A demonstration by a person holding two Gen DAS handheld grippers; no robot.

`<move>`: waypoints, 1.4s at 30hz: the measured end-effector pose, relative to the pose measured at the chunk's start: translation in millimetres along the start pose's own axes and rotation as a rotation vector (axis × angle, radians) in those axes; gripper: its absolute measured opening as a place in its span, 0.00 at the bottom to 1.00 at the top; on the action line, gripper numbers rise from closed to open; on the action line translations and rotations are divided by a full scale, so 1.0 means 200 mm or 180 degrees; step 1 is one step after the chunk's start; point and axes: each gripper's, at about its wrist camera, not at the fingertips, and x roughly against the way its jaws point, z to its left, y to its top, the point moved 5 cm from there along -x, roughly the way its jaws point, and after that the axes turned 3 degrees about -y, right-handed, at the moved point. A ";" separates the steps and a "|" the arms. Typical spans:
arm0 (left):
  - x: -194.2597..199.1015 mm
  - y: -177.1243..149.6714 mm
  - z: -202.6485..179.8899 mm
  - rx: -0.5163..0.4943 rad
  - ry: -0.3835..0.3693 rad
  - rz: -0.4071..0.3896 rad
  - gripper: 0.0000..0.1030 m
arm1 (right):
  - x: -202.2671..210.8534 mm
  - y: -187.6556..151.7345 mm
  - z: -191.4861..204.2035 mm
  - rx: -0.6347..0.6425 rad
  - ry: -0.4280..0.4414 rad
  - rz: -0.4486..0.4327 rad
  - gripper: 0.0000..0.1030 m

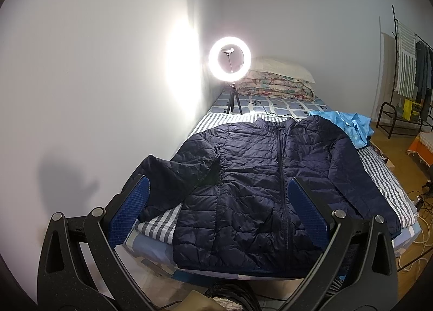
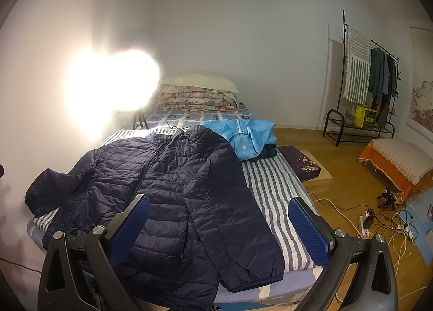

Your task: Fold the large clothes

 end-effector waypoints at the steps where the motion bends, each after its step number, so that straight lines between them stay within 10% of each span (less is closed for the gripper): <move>1: 0.00 0.00 0.00 0.0004 0.0000 0.0003 1.00 | 0.00 0.00 0.00 -0.0002 0.0002 0.0000 1.00; 42: -0.04 0.00 0.05 -0.0016 0.0047 -0.0016 1.00 | -0.01 -0.01 0.03 0.0012 0.0038 0.0037 1.00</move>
